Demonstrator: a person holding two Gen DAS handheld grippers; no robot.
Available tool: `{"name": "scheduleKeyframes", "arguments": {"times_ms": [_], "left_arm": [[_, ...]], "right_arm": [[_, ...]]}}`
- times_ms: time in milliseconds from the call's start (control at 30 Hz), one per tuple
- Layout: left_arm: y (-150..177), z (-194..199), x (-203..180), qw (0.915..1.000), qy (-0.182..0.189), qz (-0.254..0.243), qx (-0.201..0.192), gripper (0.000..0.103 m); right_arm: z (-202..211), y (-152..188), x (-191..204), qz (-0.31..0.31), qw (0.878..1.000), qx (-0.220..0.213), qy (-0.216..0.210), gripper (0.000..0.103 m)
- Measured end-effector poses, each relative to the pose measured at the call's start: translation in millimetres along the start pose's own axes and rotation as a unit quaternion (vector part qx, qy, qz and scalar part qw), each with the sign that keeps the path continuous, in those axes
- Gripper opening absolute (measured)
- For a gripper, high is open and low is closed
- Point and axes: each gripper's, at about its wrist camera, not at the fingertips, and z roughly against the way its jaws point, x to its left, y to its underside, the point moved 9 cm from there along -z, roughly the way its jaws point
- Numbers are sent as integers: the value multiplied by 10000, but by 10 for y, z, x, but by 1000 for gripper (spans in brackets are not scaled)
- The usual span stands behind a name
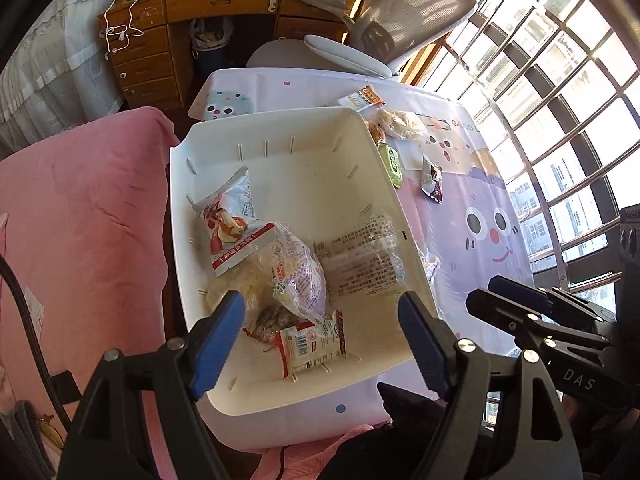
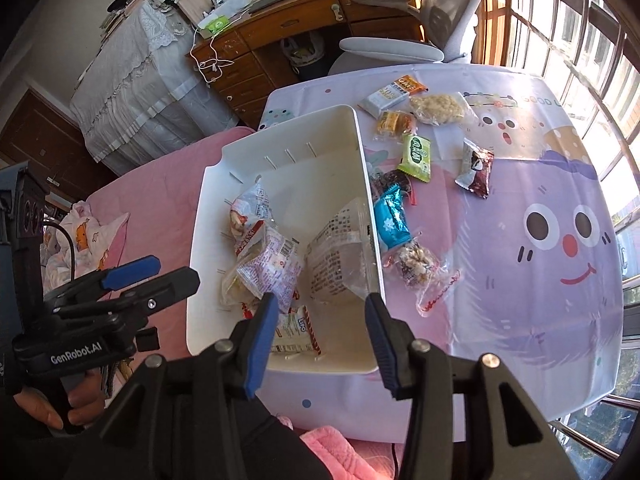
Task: Organize snacks
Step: 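Carry both bags over the white tray and open both tools to drop them, then move both tools back from the tray over the snack pile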
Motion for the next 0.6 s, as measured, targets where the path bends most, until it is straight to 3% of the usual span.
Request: {"name": "scheduleKeyframes", "arguments": {"times_ms": [433, 600], "left_arm": [[-183, -114, -358, 9989, 253, -387, 78, 78], [-364, -145, -522, 9981, 279, -552, 22, 78]], "right_arm": [[14, 154, -513, -513, 9979, -379, 109, 46], [13, 153, -708, -378, 9970, -642, 191, 46]]}}
